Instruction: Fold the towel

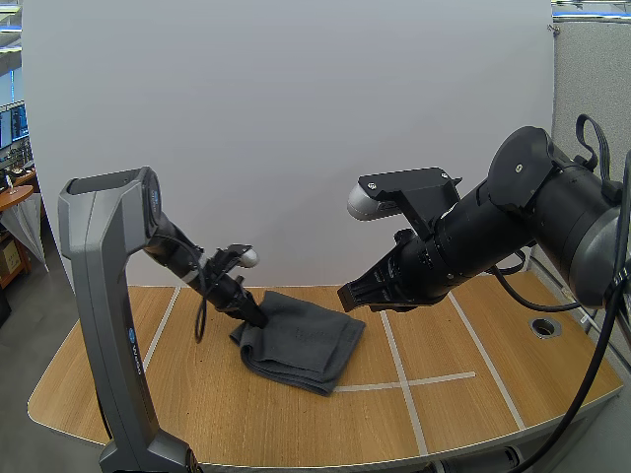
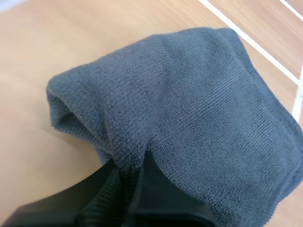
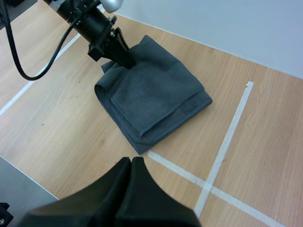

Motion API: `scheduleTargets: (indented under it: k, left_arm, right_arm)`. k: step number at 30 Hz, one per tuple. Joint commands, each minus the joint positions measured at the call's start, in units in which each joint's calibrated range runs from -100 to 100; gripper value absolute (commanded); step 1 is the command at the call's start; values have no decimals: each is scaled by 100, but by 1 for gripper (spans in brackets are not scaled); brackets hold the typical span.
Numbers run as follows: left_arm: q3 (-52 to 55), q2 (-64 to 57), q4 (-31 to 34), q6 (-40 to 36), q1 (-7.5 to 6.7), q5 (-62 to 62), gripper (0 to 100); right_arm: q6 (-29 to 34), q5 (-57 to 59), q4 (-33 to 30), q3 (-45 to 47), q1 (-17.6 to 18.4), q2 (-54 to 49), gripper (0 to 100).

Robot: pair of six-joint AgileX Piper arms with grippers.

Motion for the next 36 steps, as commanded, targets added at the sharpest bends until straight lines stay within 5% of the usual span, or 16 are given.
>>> scheduleTargets:
  k: [1, 15, 23, 28, 36]
  left_arm:
    - [-78, -400, 101, -24, 493, 56, 0]
    - [-125, -507, 768, 448, 1810, 56, 0]
    - [-965, -480, 938, 518, 2388, 56, 0]
    - [-1774, -307, 983, 542, 2572, 56, 0]
    - [-2710, 217, 1080, 379, 2582, 56, 0]
  right_arm:
    - [48, 23, 3, 24, -20, -69, 0]
    - [48, 23, 113, 24, -20, -69, 0]
    - [48, 23, 289, 24, -20, -69, 0]
    - [48, 23, 352, 24, -20, -69, 0]
    - [48, 23, 364, 24, -20, -69, 0]
